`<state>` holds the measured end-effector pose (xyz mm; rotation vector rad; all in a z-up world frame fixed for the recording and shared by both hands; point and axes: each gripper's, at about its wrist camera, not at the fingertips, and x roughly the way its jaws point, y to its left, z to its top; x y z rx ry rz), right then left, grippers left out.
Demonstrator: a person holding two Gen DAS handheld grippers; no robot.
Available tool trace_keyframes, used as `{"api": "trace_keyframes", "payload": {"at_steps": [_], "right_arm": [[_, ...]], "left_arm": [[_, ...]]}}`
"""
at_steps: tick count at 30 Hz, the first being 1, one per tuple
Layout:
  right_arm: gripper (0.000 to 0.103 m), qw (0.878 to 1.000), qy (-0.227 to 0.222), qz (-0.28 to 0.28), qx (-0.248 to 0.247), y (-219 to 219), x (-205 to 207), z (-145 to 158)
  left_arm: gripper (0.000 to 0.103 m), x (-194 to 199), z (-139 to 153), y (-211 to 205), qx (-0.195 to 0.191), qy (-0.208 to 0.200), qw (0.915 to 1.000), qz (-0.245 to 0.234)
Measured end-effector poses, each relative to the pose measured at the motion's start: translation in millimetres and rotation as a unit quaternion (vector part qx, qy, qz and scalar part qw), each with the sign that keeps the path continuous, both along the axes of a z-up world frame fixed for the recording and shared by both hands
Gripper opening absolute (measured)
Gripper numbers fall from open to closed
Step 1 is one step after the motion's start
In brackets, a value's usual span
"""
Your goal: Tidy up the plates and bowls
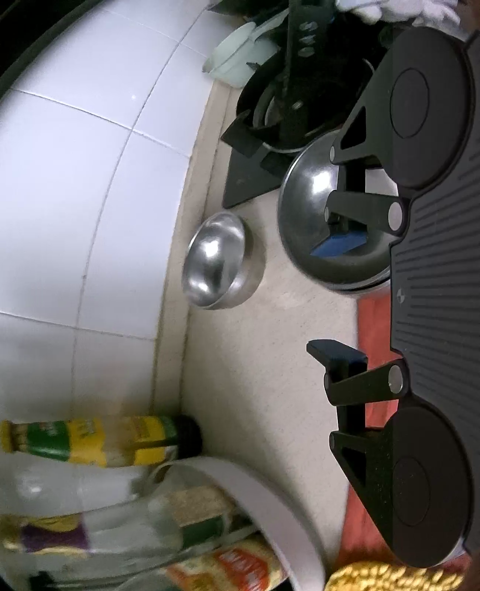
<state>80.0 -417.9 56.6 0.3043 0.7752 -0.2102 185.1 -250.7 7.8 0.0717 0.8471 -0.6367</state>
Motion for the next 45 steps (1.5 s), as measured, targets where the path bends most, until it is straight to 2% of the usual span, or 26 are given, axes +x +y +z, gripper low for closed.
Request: {"api": "trace_keyframes", "payload": {"at_steps": [3,5,10,13,16,21,25,29,36,40,45], "right_arm": [[0.035,0.999,-0.016,-0.012,0.034,-10.9,9.7,-8.0],[0.035,0.999,-0.028,-0.013,0.037,-10.8,14.3,-12.7],[0.036,0.997,0.020,0.043,0.067,6.3,21.5,-36.3],[0.035,0.997,0.021,0.066,0.029,18.2,18.2,-38.3],[0.035,0.996,0.023,0.074,0.037,16.6,17.3,-36.7],[0.035,0.996,0.028,0.082,0.030,19.9,11.9,-41.4],[0.034,0.995,0.035,0.086,0.034,18.1,8.4,-38.7],[0.034,0.996,0.030,0.064,0.051,4.0,6.7,-32.0],[0.034,0.998,-0.006,0.053,0.041,-9.8,9.8,-5.1],[0.034,0.998,-0.012,0.046,0.032,-21.2,26.3,3.1],[0.035,0.998,-0.006,0.030,0.054,-37.7,60.1,0.8]], "left_arm": [[0.058,-1.5,-7.1,-0.9,0.004,0.012,0.9998,-0.012],[0.058,-1.6,-10.0,-0.3,0.007,0.016,0.9997,-0.015],[0.060,2.5,-17.5,4.5,0.014,0.029,0.9994,-0.016],[0.060,7.6,-19.5,10.3,0.017,0.035,0.9992,-0.009],[0.066,12.0,-16.8,15.6,0.007,0.040,0.9992,-0.001],[0.066,8.5,-11.1,14.7,0.007,0.029,0.9995,-0.005],[0.068,9.8,-6.3,17.7,0.005,0.022,0.9997,0.002],[0.069,15.5,-0.5,19.1,-0.004,0.021,0.9997,0.010],[0.069,32.9,8.4,9.2,-0.019,0.020,0.9995,0.013],[0.072,47.6,14.1,-4.6,-0.019,0.012,0.9996,0.017],[0.074,73.5,9.6,-27.8,-0.007,0.021,0.9996,0.017]]}}
